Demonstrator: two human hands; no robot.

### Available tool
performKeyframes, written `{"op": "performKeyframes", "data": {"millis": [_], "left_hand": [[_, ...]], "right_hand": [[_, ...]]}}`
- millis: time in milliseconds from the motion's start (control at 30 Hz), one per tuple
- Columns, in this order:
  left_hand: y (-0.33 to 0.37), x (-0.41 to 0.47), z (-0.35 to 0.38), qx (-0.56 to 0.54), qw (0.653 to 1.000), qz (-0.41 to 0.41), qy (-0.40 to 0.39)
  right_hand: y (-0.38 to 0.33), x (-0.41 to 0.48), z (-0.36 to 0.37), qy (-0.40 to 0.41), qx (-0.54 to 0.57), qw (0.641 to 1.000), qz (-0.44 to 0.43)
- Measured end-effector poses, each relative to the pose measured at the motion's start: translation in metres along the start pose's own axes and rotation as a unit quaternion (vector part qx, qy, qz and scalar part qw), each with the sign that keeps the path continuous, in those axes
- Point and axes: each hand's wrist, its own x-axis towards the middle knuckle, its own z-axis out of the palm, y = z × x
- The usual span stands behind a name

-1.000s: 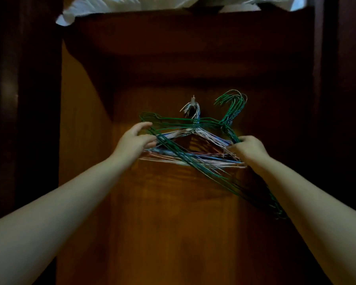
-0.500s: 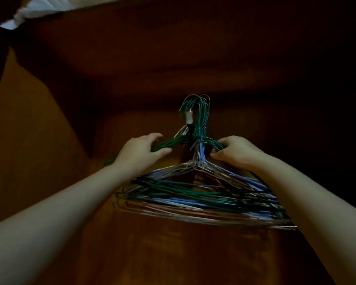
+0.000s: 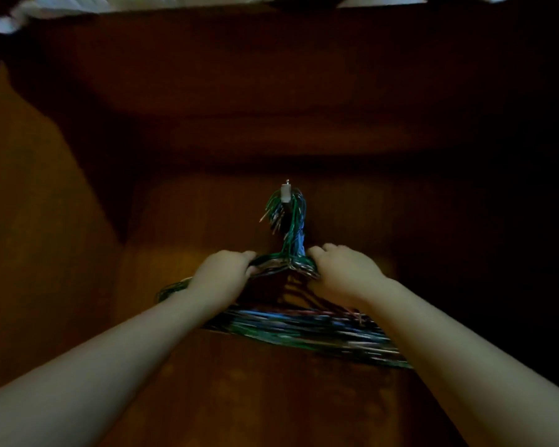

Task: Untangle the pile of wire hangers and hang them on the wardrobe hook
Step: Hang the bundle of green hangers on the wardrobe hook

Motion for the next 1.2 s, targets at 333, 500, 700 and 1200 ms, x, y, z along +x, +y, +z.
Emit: {"op": "performKeyframes", "data": {"millis": [333, 500, 700, 1200], "left_hand": [[0.0, -0.007, 0.01, -0.008, 0.999, -0.038, 0.006], [0.006, -0.017, 0.005, -0.139, 0.989, -0.049, 0.002], [0.023, -0.029, -0.02, -0.166, 0.985, -0.034, 0.042], [0.049, -0.174, -0.13, -0.264, 0.956, -0.099, 0.076]], "right_hand": [[-0.029, 0.052, -0.001, 0.136, 0.43, 0.891, 0.059], [-0.025, 0.05, 0.0, 0.112, 0.315, 0.939, 0.075], [-0.021, 0.034, -0.021, 0.098, 0.331, 0.937, 0.048], [-0.079, -0.151, -0.098, 0.027, 0.321, 0.943, 0.084]]}}
